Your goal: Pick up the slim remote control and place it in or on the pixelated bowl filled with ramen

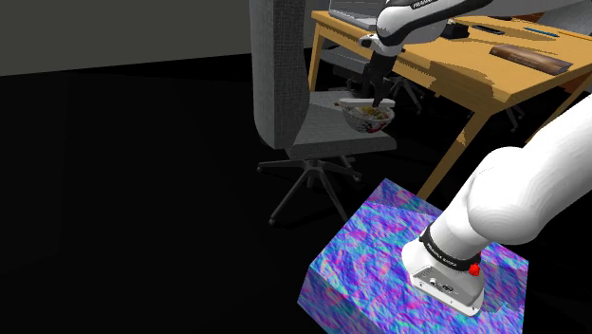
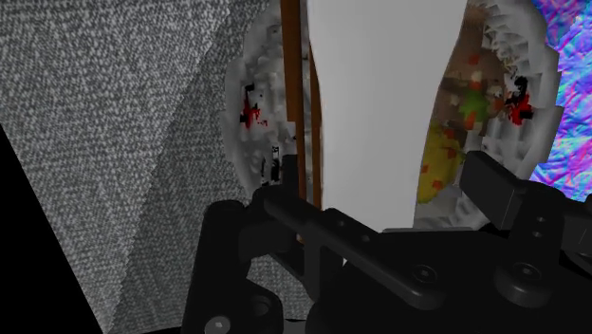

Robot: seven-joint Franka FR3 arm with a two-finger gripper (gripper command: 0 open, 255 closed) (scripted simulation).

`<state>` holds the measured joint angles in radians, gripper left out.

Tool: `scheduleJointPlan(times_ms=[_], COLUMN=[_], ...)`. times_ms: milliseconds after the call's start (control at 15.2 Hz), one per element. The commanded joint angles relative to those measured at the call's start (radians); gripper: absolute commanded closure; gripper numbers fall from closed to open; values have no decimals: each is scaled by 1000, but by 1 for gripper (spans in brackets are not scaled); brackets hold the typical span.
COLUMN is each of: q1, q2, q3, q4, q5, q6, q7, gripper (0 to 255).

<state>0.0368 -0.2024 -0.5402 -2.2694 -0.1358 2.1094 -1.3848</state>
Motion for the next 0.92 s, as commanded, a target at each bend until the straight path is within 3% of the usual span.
scheduleJointPlan(times_ms=[0, 330, 858], q1=[0, 1, 1], q2=[0, -47, -47], q3=[0, 19, 19], q4=[0, 88, 88], q5=[0, -13, -13], q6=[0, -132, -132], q7=[0, 13, 13], gripper=[0, 0, 0])
